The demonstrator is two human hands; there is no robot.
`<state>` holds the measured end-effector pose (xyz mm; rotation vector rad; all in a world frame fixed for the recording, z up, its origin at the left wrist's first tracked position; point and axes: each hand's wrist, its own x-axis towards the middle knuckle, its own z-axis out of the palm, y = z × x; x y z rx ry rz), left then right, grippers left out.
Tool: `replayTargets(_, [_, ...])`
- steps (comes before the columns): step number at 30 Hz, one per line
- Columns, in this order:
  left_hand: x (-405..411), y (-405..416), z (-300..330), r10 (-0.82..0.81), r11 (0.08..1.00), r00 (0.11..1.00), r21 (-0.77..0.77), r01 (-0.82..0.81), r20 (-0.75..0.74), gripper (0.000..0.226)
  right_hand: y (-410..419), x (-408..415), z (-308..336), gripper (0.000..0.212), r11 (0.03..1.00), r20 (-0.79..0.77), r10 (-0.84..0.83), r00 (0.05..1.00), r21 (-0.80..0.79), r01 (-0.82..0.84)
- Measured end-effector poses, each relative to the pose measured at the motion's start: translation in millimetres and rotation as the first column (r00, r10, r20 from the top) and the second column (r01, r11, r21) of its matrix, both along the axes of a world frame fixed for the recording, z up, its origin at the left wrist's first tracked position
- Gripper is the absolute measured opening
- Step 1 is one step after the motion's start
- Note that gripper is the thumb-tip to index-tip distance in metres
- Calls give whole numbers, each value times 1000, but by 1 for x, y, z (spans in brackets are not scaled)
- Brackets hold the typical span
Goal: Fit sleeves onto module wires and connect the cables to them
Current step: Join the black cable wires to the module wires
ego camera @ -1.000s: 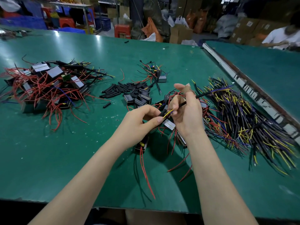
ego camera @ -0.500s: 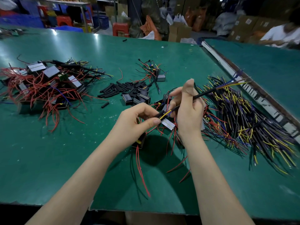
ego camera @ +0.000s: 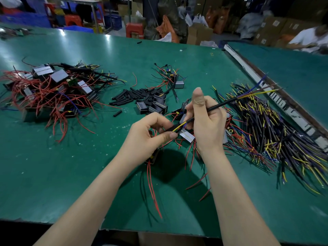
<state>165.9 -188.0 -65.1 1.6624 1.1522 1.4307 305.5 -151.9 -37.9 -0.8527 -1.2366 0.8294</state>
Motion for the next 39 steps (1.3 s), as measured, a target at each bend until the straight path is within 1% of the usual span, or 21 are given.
replayTargets(3, [1,-2,1,47,998,998,52,-45,-45,27,0,1,1,41,1000,11,-11,1000,12,11])
replayTargets(5, [3,-3,3,98,987,988,135,-82,-118,25,0,1,1,40,999,41,-16,999,32,14])
replayTargets(8, [5,-4,7,178,958,947,269,-104,-267,14,2,1,-1,38,998,89,-7,996,57,2])
replayTargets(10, [6,-5,9,195,951,936,290,-108,-293,16,2,1,-2,39,997,132,0,991,70,-9])
replayTargets(12, [5,-5,11,143,970,966,223,-94,-216,20,4,1,-4,46,998,169,31,985,54,-41])
replayTargets(14, [3,-5,12,89,988,987,134,-71,-131,28,4,1,-5,53,997,179,75,981,8,-77])
replayTargets(15, [3,-5,12,81,992,990,108,-69,-113,31,4,1,-6,54,996,179,93,980,-7,-93])
replayTargets(19, [7,-6,14,122,989,988,94,-113,-96,32,2,-4,-8,59,988,177,154,972,-24,-152])
replayTargets(22, [7,-7,13,127,989,989,81,-121,-76,28,3,-5,-7,57,979,180,189,965,-105,-173])
replayTargets(24, [5,-5,11,92,996,996,21,-92,-19,23,3,-5,-5,55,962,128,247,961,-155,-227])
replayTargets(27, [1,-2,12,5,992,982,-124,19,189,11,4,-2,-1,41,919,-35,350,936,-182,-351])
replayTargets(29, [-2,-1,13,-11,979,957,-190,69,289,12,6,2,0,34,897,-87,399,913,-168,-408])
replayTargets(30, [-4,-1,13,-17,976,951,-203,83,309,14,6,3,0,32,895,-89,410,908,-154,-419])
replayTargets(32, [-6,0,13,-11,976,961,-204,71,278,19,5,3,0,28,903,-59,404,913,-134,-408])
replayTargets(33, [-7,-1,12,19,979,972,-203,30,235,21,4,3,-1,27,910,-38,392,919,-133,-393])
replayTargets(36, [-9,-8,6,224,961,971,-181,-207,81,23,1,0,-1,26,924,-7,360,933,-134,-358])
replayTargets(37, [-10,-14,4,299,945,954,-142,-293,17,20,0,0,-1,26,928,-7,350,937,-132,-348])
replayTargets(39, [-9,-27,0,421,904,899,-18,-426,-122,14,-2,-1,0,24,941,8,317,948,-128,-314])
